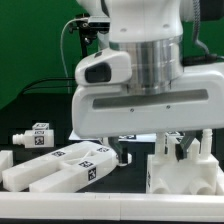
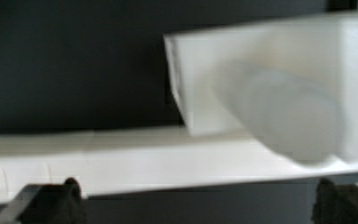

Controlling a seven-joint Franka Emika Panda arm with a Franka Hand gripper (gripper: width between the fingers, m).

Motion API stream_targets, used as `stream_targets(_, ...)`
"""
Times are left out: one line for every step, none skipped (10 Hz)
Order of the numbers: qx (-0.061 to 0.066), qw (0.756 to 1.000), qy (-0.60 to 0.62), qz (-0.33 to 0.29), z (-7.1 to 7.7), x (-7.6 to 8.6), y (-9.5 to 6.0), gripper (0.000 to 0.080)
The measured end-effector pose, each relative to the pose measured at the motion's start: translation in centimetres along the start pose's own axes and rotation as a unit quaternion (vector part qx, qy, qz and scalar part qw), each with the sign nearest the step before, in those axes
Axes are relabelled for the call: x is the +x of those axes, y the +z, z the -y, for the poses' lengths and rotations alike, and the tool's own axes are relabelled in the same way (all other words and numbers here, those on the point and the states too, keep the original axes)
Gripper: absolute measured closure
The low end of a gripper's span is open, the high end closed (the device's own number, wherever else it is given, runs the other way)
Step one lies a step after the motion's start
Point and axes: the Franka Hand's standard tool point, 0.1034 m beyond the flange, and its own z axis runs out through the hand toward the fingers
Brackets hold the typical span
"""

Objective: Assemble chair

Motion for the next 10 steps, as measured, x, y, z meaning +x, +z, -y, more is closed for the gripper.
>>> stream_targets(0.005,0.999,0.002,0.04,-0.1,-1.1,-0.1,0.0151)
stream_targets(0.009,0.997,0.002,0.079,0.0,-1.6,0.0,0.0151)
stream_targets(0.009,0.997,0.001,0.077,0.0,-0.9,0.1,0.0151)
stream_targets(0.009,0.997,0.007,0.079,0.0,-1.0,0.4,0.0151)
stream_targets(0.007,0.996,0.025,0.089,0.0,-1.2,1.5,0.0151)
stream_targets(0.005,0.995,0.032,0.091,0.2,-1.1,2.1,0.0151)
stream_targets(0.005,0.995,0.036,0.092,0.5,-1.2,2.5,0.0151)
stream_targets(0.005,0.995,0.037,0.094,0.6,-1.3,2.8,0.0151)
stream_targets(0.004,0.995,0.038,0.096,0.6,-1.4,3.0,0.0151)
stream_targets(0.004,0.994,0.039,0.098,0.5,-1.4,3.1,0.0151)
